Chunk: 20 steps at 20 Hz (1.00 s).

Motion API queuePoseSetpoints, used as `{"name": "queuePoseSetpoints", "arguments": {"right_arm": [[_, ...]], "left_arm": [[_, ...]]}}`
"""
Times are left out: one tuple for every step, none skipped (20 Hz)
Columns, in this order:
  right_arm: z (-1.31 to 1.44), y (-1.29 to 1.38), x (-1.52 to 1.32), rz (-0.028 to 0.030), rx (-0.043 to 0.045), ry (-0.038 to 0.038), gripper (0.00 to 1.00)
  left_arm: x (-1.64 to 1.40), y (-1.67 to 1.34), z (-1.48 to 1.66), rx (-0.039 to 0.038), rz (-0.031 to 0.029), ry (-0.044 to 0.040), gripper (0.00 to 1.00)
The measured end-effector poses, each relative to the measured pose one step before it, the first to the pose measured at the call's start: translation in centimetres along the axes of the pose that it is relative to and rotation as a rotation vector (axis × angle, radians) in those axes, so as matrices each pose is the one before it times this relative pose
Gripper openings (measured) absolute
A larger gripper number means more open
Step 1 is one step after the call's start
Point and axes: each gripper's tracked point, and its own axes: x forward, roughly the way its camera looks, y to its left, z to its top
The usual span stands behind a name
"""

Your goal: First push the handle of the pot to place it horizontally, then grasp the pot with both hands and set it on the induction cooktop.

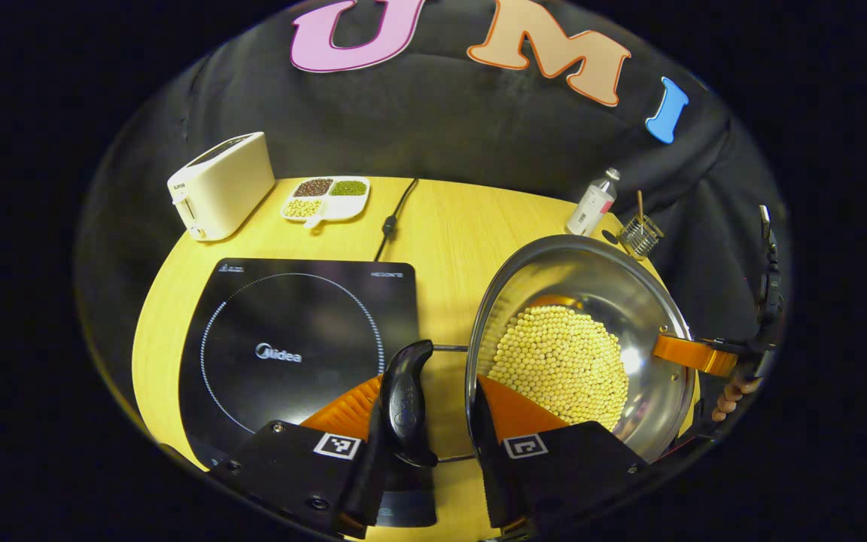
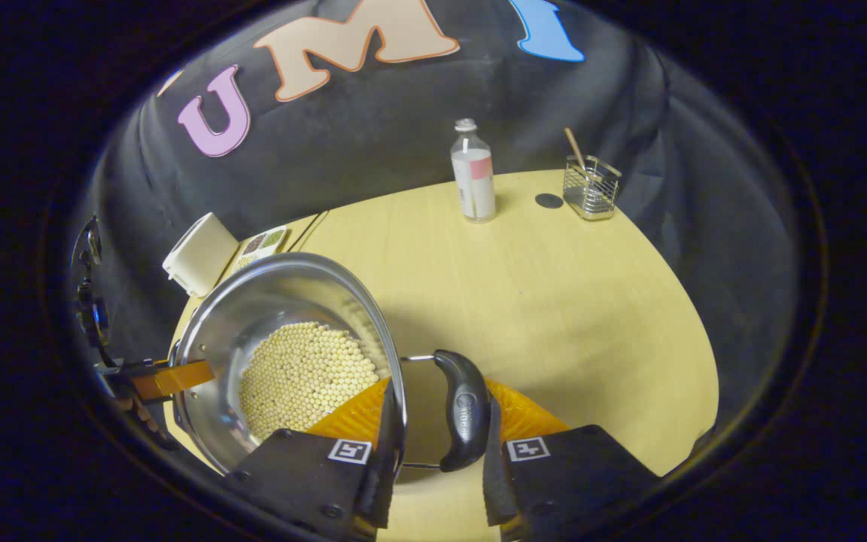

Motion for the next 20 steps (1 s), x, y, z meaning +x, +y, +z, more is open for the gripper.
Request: {"name": "queuePoseSetpoints", "arguments": {"right_arm": [[-0.148, 1.42, -0.386, -0.01121, -0.00195, -0.00343, 0.5], [-0.278, 1.471, -0.379, -0.01007, 0.00091, -0.00232, 0.45], [-0.203, 1.54, -0.376, -0.00849, 0.00134, -0.005, 0.45], [-0.235, 1.552, -0.205, -0.00767, 0.0015, -0.00493, 0.45], [-0.176, 1.559, -0.12, -0.00775, 0.00182, -0.00529, 0.5], [-0.338, 1.509, -0.004, -0.00742, 0.00102, -0.00397, 0.5], [-0.167, 1.409, 0.086, -0.00702, 0.0018, -0.00092, 0.45], [-0.286, 1.353, 0.029, -0.00407, 0.00059, -0.00115, 0.45], [-0.219, 1.349, 0.039, -0.00436, 0.00396, 0.00457, 0.45], [-0.314, 1.273, -0.056, -0.00365, -0.00266, 0.00475, 0.5], [-0.131, 1.261, 0.006, 0.00065, -0.01113, 0.00191, 0.5], [-0.036, 1.061, 0.239, 0.0021, -0.00508, 0.00173, 0.5], [-0.06, 1.0, 0.283, 0.00056, -0.00044, 0.00567, 0.5], [-0.159, 0.814, 0.197, -0.0003, -0.00512, 0.00557, 0.5], [0.067, 0.742, 0.221, 0.00094, -0.00398, 0.0026, 0.5], [0.03, 0.791, 0.162, 0.00281, 0.00085, -0.00014, 0.5], [0.026, 0.743, 0.145, 0.00296, 0.00237, 0.00268, 0.5], [-0.298, 0.809, 0.282, 0.00381, -0.00185, 0.00304, 0.5], [-0.111, 0.697, 0.327, 0.00413, -0.00149, 0.00736, 0.5], [-0.165, 0.599, 0.351, 0.00324, 0.00255, 0.00632, 0.5]], "left_arm": [[-0.402, 1.313, 0.126, 0.00128, -0.00796, 0.00139, 0.57], [-0.469, 1.365, 0.266, 0.00044, -0.00707, -0.00238, 0.57], [-0.427, 1.39, 0.154, 0.0012, -0.0072, 0.00082, 0.57], [-0.367, 1.458, 0.338, 0.00452, -0.00779, -0.00314, 0.54], [-0.285, 1.489, 0.251, 0.00559, -0.00655, -0.00448, 0.55], [-0.181, 1.469, 0.262, 0.00354, -0.00462, -0.0009, 0.56], [-0.195, 1.396, 0.081, 0.00212, -0.00287, 0.00317, 0.56], [-0.185, 1.352, 0.136, 0.00104, -0.0024, 0.0008, 0.55], [-0.136, 1.268, 0.189, 0.00101, -0.00051, -0.00498, 0.54], [-0.205, 1.232, 0.064, -0.00066, 0.00128, 0.0037, 0.54], [-0.271, 1.248, -0.025, -0.00431, 0.00171, 0.00056, 0.54], [-0.075, 1.042, 0.203, -0.00233, 0.00052, -0.00878, 0.53], [-0.042, 0.924, 0.119, -0.00295, 0.00289, -0.00052, 0.55], [-0.066, 0.826, -0.276, -0.0049, 0.00478, 0.00631, 0.54], [-0.131, 0.796, -0.021, -0.00274, 0.00443, 0.00344, 0.54], [-0.062, 0.692, 0.192, 0.00166, 0.00229, -0.00555, 0.54], [-0.024, 0.726, 0.277, 0.00491, 0.00171, -0.00615, 0.54], [-0.024, 0.81, 0.064, 0.00191, 0.00386, 0.00119, 0.54], [0.028, 0.707, 0.107, -0.00103, 0.00614, 0.00168, 0.54], [0.063, 0.665, 0.067, -0.0015, 0.00568, 0.00195, 0.54]]}}
